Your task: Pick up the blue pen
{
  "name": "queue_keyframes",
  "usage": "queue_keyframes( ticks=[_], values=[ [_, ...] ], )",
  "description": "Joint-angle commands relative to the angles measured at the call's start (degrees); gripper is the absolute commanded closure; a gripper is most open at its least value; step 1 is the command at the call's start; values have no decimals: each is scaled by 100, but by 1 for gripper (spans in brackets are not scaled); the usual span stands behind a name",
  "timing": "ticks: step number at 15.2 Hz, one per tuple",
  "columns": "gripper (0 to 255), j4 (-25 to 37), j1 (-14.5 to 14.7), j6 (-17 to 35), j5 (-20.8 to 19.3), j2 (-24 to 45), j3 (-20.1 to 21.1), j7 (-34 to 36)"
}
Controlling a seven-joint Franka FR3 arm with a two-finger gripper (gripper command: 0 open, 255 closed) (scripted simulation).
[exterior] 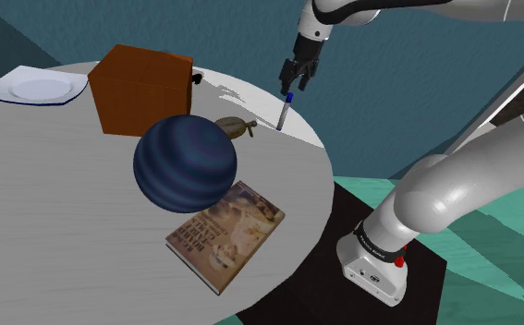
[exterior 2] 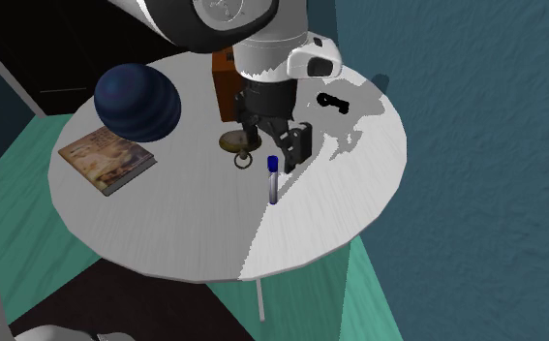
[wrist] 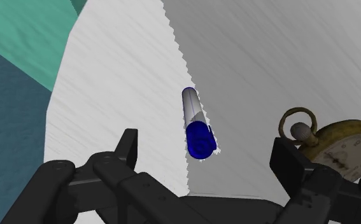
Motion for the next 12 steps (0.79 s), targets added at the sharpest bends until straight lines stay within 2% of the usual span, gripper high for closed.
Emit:
queue_keyframes(
  ticks=[1, 4, 6, 7, 12],
  values=[
    [0, -119, -2, 175, -1, 55, -6, -4],
    [0, -338, -3, 459, 0, 119, -13, -8],
    [0, -339, -3, 459, 0, 119, -13, -8],
    [255, -339, -1, 463, 1, 123, -10, -3],
    [255, -337, 0, 463, 2, 124, -9, -2]
  ],
)
